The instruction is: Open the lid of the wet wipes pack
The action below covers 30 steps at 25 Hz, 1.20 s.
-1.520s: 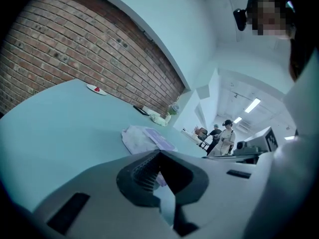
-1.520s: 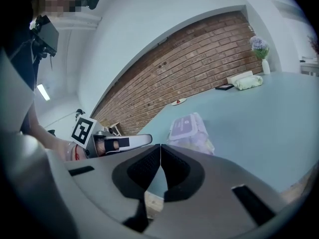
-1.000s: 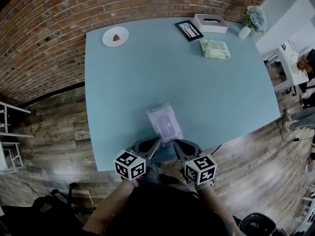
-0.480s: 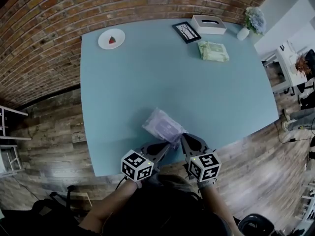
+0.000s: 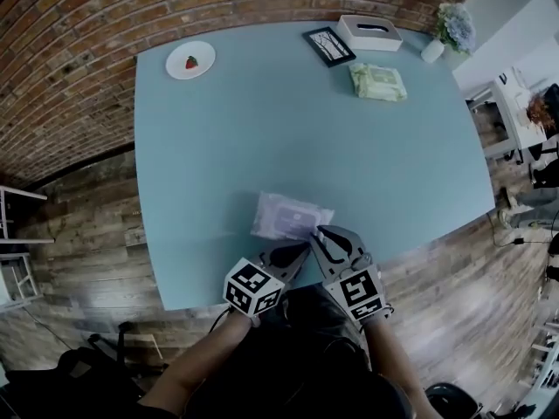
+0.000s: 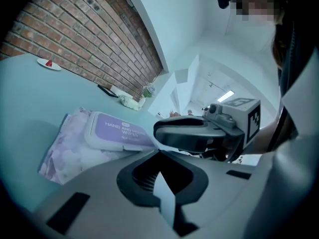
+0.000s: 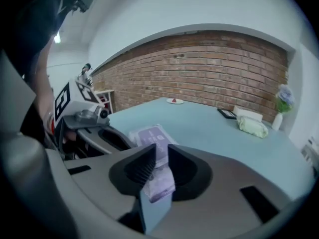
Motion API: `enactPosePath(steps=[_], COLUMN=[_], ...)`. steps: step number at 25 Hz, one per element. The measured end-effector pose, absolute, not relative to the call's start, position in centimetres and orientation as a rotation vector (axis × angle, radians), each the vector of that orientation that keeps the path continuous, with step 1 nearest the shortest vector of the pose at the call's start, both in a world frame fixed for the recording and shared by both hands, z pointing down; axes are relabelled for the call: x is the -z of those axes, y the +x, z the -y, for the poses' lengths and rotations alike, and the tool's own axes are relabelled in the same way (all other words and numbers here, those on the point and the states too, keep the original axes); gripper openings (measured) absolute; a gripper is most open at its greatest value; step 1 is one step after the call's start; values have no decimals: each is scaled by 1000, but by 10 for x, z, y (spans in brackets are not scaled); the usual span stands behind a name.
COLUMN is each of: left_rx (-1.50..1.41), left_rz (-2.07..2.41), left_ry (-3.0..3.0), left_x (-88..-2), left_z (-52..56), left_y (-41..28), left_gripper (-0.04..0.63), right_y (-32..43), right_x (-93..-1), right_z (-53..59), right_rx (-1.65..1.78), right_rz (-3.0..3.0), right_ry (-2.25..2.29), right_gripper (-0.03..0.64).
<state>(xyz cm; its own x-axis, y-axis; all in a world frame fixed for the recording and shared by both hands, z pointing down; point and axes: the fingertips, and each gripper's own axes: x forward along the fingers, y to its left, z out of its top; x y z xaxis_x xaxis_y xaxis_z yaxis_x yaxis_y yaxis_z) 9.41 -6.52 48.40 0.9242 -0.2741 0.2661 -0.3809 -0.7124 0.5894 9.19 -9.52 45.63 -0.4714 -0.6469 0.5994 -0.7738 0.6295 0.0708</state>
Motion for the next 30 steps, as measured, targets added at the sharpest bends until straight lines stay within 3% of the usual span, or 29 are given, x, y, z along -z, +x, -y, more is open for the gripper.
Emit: enactPosePath(steps=[1,5,14,23,30], left_rx=[-210,-173,-122,-75,-49], left_rz=[461,496,709,746,750], left_ry=[2403,2378,2307,2295,2291], left_x=[-484,-479,-481,-484,-486], left_z=[65,72,95,95,95], left_y=[93,74,30,29,28], left_gripper=[11,11,11,11,11], right_y=[89,75,46,48,44], right_x=[-459,-460,-470,-475,-479], right_z=[95,99,98,104,103], right_rx=[-228,-75,39,176,40], right_rz=[2246,2241,2238,2170,2224], right_ry=[1035,810,623,637,578], right_gripper=[113,156,176,252,219])
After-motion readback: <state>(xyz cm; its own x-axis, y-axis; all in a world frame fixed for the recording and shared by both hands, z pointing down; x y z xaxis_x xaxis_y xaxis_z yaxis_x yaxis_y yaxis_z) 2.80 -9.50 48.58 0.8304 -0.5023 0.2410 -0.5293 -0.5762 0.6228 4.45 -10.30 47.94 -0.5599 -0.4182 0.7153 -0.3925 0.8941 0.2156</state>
